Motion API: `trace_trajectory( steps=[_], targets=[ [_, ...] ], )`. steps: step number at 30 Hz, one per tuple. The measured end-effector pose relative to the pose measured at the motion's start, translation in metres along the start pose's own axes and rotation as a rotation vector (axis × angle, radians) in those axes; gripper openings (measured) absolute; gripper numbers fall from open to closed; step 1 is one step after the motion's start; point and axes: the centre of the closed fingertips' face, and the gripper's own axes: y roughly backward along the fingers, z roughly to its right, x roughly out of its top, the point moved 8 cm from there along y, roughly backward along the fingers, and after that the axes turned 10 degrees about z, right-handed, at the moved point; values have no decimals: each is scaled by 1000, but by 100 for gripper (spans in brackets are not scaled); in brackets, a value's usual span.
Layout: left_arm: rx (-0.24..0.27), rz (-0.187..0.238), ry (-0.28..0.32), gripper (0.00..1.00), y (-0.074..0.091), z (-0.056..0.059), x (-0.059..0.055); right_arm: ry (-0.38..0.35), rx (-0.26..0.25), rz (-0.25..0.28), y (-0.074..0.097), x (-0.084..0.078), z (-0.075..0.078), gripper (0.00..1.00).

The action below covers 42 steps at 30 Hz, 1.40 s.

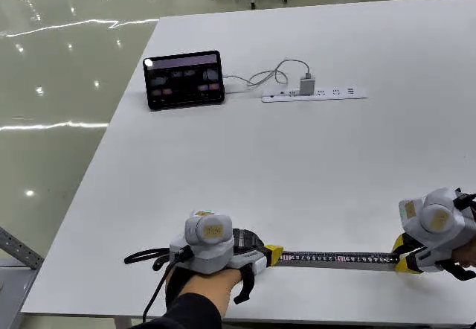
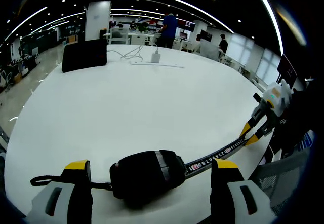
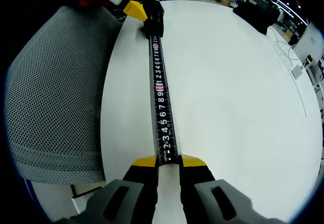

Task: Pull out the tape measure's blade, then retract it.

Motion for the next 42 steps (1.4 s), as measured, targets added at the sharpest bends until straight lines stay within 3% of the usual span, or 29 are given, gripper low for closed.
trace_trajectory(
  steps=[4,14,17,27,31,42],
  targets=[
    [-7,-27,33,89,-2,-2,-5,-10,-10,-6,0,1,-2,11],
    [-20,-51,71,74,-4,2,-7,-24,-14,-13,0,0,0,11],
    [-17,-55,73,73,-4,3,-7,-27,-15,-16,0,1,0,11],
    [21,-74,118,68,-6,-1,-8,-34,-19,-19,-1,1,0,11],
    [43,-73,143,62,-6,-5,-8,-36,-20,-20,-1,1,0,11],
    [46,-84,87,60,-7,-3,-8,-47,-18,-20,-1,1,0,11]
  ],
)
